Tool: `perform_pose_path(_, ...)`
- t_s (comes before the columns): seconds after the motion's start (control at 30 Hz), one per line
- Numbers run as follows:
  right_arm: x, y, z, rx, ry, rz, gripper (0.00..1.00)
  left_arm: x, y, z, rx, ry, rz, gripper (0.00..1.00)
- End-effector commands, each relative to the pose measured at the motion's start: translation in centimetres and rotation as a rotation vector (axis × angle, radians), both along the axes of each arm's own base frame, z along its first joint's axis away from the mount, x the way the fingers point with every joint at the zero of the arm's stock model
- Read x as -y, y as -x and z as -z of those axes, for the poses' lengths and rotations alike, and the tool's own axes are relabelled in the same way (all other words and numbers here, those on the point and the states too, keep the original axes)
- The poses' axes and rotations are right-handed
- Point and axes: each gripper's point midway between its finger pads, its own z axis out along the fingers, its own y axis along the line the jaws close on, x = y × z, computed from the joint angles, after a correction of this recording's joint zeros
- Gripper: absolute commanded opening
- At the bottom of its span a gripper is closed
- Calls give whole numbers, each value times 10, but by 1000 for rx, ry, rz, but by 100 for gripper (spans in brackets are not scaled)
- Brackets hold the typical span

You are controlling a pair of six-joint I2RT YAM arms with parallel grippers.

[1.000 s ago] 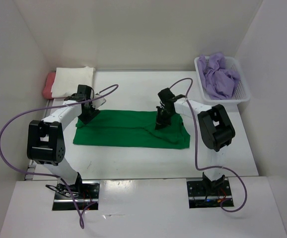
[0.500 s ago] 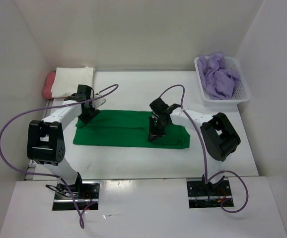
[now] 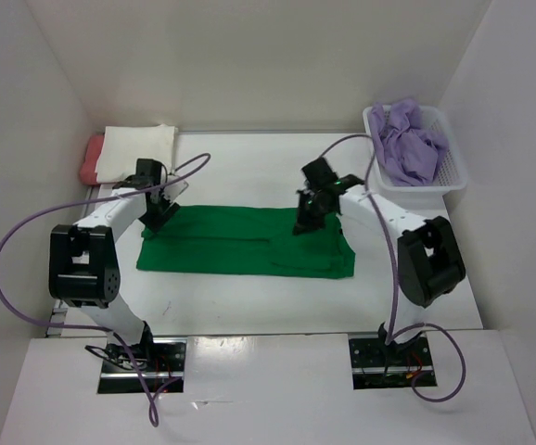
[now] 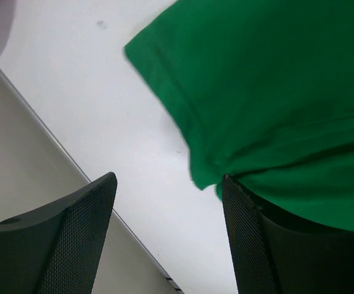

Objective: Fold and stack the t-shirts
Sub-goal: Fold the other side of the tshirt into a rectangle

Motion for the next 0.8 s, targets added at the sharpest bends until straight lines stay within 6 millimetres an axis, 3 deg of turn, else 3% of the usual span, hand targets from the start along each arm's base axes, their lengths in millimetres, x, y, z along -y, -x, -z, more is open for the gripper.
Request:
perform_pose_path(0.0, 89, -53, -22, 100, 139, 278, 0, -18, -17, -8, 74, 67, -120, 77)
perform_pose_path(0.07, 124, -69, -11, 101, 194, 349, 0, -22, -25, -2, 81, 72, -138, 77)
perform_pose_path(0.17, 148, -98, -11, 142, 236, 406, 0, -27, -42, 2, 121, 76, -171, 75)
perform_pose_path(0.23, 158, -108, 0, 113, 262, 429, 3, -27, -54, 6, 138, 92, -199, 75)
perform_pose_path(0.37, 179, -99, 19, 43, 296, 474, 5, -34, -58, 16, 124, 83, -242, 75)
perform_pose_path(0.4, 179, -94, 14, 52, 292, 476, 7, -40, -56, 22, 110, 74, -258, 77)
perform_pose_path(0.5, 173, -71, 32, 6, 261, 440, 16, -45, -53, 32, 92, 72, -271, 78)
perform_pose_path(0.7, 159, -72, 54, -27, 199, 391, 23, -39, -57, 50, 57, 125, -254, 80)
perform_pose_path(0.77, 157, -74, 56, -25, 190, 378, 25, -36, -61, 48, 64, 146, -233, 81)
